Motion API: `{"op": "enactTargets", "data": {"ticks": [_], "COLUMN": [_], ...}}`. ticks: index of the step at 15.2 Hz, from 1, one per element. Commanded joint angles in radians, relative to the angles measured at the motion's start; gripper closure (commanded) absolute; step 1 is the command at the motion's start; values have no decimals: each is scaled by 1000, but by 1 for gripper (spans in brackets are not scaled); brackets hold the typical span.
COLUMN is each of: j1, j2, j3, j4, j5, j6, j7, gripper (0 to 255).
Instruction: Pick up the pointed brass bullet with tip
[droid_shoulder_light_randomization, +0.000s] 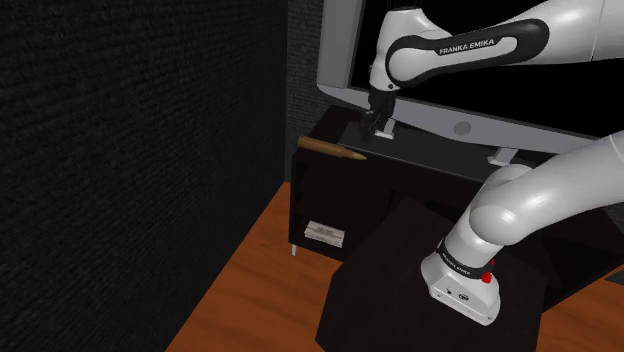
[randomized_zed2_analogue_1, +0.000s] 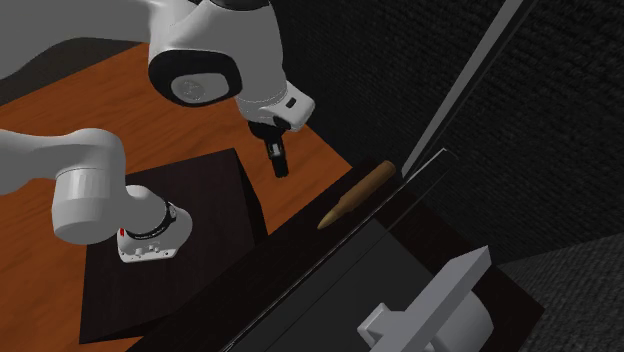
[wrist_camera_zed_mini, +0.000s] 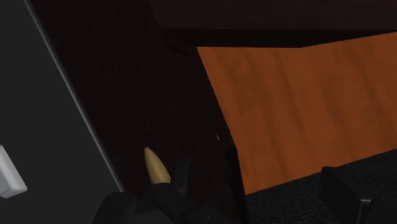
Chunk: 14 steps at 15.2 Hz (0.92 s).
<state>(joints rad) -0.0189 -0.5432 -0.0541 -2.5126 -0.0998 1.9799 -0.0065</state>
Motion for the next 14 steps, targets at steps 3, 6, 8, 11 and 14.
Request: {"op": "enactTargets", "data": {"ticks": [3,6,8,11,14], "j1": [-13,-26,-36,-51,-63], "j2": [126,233,307,420,535], "j3": [1,4,6,9,8], "j4": [4,23,44,87,146], "j5": [-72,-132,-178,-256,-345], "j6": [155,265,333,425,502], "j7": [-26,-30,-27,-12,16], "gripper": [0,0,0,0,0]}}
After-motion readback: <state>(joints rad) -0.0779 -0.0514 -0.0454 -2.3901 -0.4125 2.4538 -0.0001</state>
